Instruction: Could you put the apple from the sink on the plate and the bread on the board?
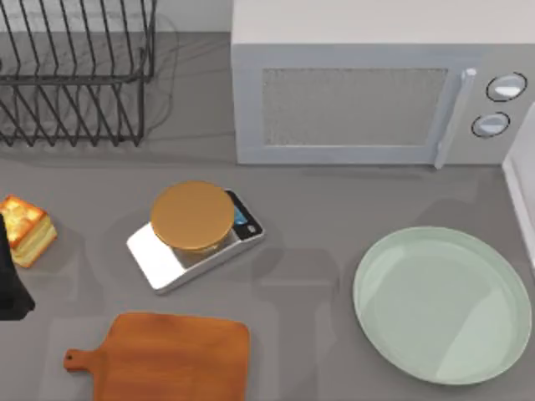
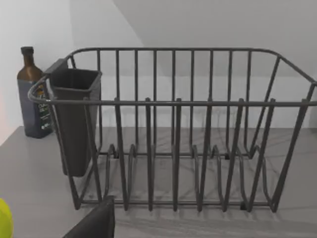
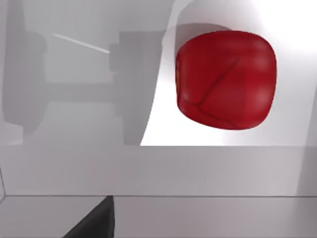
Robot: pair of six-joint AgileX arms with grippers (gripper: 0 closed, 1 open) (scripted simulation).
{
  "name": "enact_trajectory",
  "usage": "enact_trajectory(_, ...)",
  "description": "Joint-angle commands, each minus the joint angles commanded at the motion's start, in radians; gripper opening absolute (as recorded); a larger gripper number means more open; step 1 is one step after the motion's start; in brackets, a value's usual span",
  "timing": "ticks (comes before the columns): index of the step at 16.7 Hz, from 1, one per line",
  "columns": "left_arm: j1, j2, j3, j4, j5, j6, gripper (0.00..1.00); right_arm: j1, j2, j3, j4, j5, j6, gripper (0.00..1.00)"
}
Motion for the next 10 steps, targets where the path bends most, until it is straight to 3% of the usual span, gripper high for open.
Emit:
enact_trajectory(6,0.0,0.0,0.0,0.0,0.0,0.0,1.0,0.005,0.025,-0.022,0.04,0.0,0.001,1.0)
enact_trajectory(10,0.0,0.0,0.0,0.0,0.0,0.0,1.0,0.003,0.132,-0.092,0.23,0.001,0.003,1.0)
